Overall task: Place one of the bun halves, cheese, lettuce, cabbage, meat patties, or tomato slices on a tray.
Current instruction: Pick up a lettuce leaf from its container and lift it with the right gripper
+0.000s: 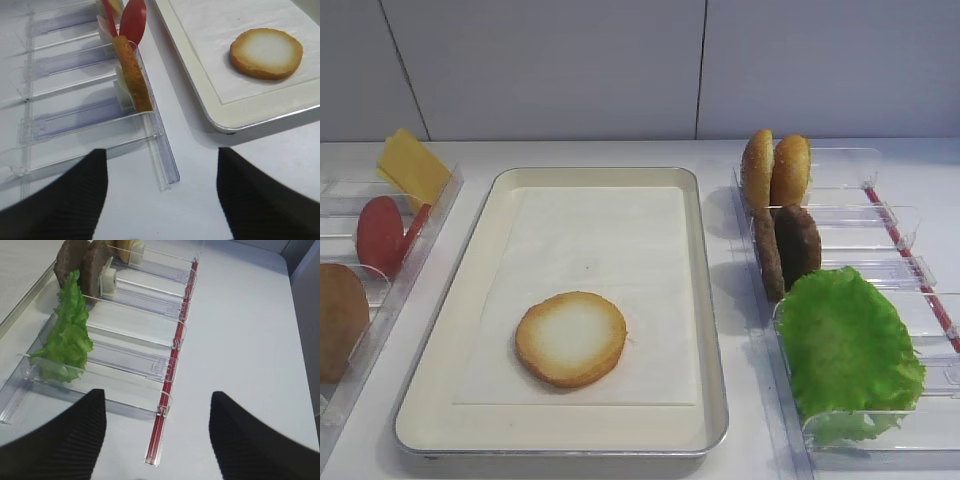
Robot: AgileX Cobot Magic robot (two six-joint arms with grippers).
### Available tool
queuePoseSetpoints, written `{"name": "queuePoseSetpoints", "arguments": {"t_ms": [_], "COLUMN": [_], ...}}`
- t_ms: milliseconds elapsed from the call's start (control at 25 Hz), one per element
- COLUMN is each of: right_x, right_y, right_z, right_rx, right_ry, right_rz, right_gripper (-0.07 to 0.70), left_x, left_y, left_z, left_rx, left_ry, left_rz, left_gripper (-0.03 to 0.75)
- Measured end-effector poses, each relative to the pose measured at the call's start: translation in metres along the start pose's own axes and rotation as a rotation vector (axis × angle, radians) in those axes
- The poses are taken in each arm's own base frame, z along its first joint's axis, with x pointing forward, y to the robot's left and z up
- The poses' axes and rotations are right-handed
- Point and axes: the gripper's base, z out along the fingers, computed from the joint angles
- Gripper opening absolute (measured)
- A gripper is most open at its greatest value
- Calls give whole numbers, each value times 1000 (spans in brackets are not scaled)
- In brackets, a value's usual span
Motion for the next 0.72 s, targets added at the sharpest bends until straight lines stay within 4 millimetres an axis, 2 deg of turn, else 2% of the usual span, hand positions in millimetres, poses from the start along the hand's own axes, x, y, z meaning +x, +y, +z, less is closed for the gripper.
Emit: {"name": "queuePoseSetpoints", "arguments": {"t_ms": [240, 720], "right_x": [0, -4], "right_y": [0, 3], "right_z": [0, 5], "right_rx": [-2, -51], "right_ry": [0, 37], "right_rz": [1, 26], "right_gripper": [471, 390], "left_x": [0, 0], "left_y": [0, 0], "left_z": [0, 0], "left_rx": [0, 0], "left_ry": [0, 0], "left_rz": [0, 0], "left_gripper": [473, 473]}}
